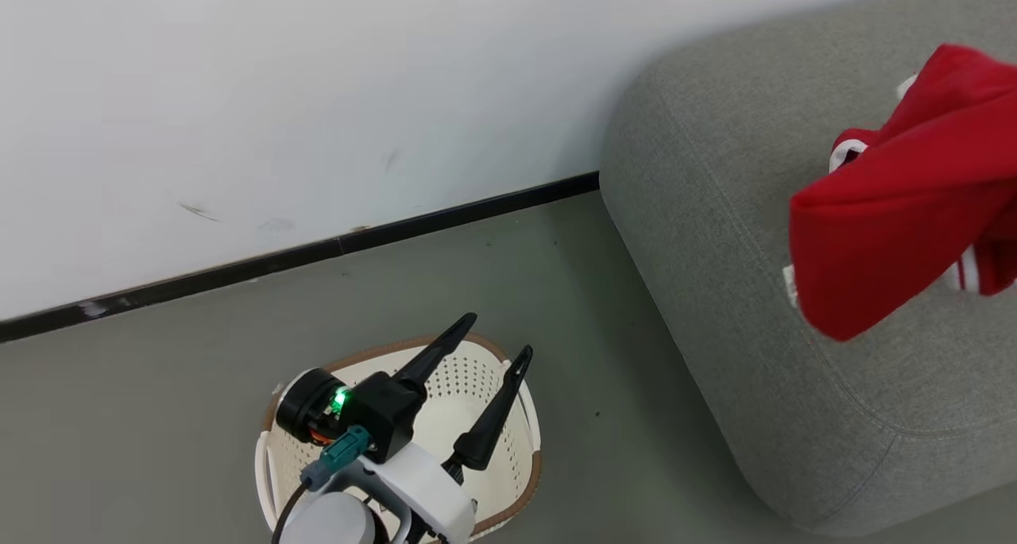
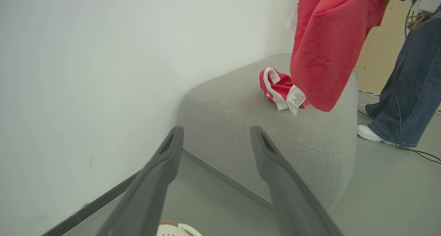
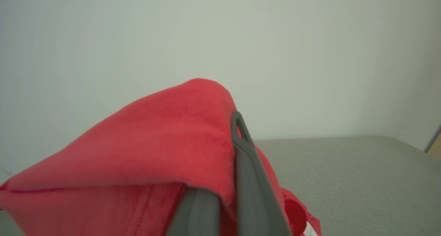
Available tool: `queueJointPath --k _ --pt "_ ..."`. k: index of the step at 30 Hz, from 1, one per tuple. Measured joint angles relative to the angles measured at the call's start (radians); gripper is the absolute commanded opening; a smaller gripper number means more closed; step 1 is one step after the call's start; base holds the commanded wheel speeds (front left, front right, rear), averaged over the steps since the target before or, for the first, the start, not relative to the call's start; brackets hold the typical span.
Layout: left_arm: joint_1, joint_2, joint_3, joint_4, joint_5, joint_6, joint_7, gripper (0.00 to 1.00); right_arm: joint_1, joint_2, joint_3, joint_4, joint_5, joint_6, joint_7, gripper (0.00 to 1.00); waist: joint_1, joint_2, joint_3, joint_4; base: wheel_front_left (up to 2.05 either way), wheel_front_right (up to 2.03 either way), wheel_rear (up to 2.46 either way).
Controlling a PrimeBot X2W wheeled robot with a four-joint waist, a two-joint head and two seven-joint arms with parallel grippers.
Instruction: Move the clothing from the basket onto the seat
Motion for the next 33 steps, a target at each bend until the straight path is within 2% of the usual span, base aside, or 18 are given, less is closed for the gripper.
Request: queueJointPath --k 11,18,26,33 --pt "-0.004 0.037 0.021 -0.060 0.036 0.037 0.033 1.00 -0.177 -0.103 -0.130 0.113 0.034 0.000 0.049 0.00 0.0000 0.0000 0.084 0.021 0.00 0.00 0.00" --pt "-0.025 0.044 0.020 -0.112 0.056 0.052 0.055 1.00 -0.215 -0.178 -0.214 0.207 0.036 0.000 0.058 0.00 0.0000 0.0000 0.136 0.048 0.00 0.00 0.00" --pt "-0.045 0.058 0.014 -0.165 0.087 0.061 0.086 1.00 -0.229 -0.212 -0.294 0.304 0.035 0.000 0.048 0.00 0.0000 0.0000 0.195 0.086 0.00 0.00 0.00" --pt "-0.069 0.054 -0.002 -0.200 0.096 0.061 0.099 1.00 -0.229 -0.213 -0.335 0.384 0.023 0.000 0.018 0.00 0.0000 0.0000 0.248 0.119 0.00 0.00 0.00"
